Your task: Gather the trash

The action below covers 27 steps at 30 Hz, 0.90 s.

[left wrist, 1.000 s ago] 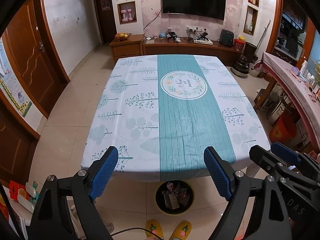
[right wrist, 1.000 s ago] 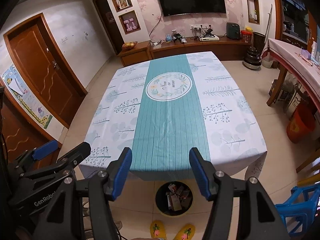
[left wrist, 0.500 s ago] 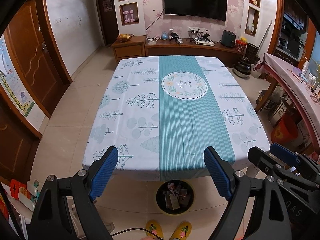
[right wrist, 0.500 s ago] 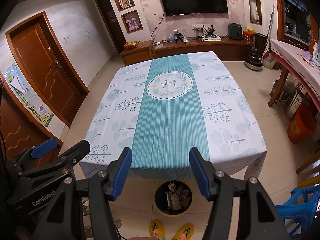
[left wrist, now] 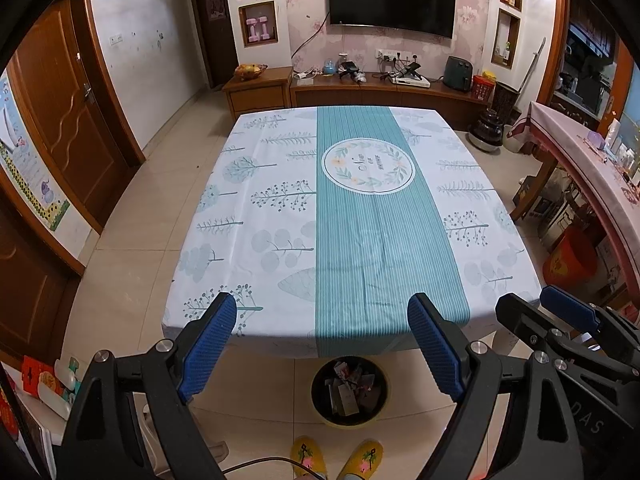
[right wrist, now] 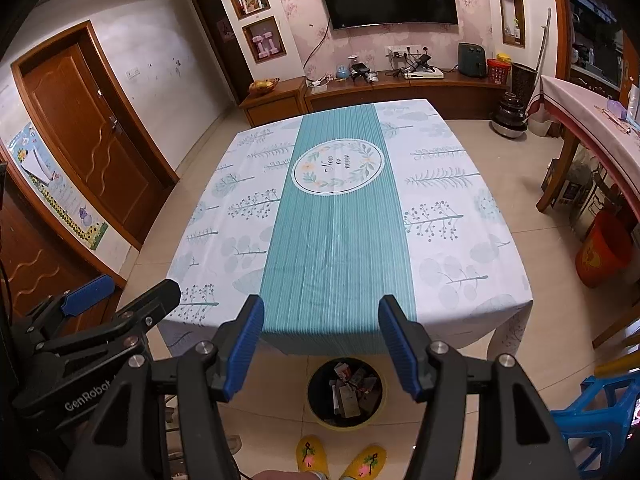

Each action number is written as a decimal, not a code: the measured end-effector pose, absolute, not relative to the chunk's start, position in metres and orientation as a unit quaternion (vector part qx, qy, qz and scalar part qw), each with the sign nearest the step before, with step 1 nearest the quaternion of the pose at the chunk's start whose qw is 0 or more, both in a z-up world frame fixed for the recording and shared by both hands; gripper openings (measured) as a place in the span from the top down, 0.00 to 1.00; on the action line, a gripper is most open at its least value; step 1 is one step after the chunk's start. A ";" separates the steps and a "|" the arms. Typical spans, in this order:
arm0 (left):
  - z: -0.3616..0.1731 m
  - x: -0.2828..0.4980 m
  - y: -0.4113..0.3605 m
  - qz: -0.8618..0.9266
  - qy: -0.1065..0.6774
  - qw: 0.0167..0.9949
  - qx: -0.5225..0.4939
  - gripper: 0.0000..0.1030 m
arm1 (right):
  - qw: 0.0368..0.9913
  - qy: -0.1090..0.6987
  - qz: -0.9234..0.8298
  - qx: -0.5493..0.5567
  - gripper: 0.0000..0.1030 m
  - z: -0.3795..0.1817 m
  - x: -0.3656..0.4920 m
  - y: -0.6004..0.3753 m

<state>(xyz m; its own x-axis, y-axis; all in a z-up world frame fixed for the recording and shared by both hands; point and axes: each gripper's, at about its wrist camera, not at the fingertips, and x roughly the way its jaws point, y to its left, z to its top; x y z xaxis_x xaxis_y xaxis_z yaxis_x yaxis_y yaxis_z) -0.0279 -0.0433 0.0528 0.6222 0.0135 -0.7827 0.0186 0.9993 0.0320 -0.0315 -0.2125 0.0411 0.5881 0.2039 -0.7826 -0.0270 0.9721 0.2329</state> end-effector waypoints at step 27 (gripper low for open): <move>0.041 -0.028 -0.054 0.003 0.450 0.893 0.025 0.16 | 0.878 0.462 0.074 0.102 0.42 0.024 -0.021 -0.225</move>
<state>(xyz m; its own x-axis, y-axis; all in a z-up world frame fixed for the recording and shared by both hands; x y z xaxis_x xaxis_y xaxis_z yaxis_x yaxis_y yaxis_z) -0.0279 -0.0538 0.0408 0.5952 0.0269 -0.8031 0.0176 0.9988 0.0464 -0.0214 -0.2249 0.0242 0.5620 0.2237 -0.7963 -0.0359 0.9684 0.2467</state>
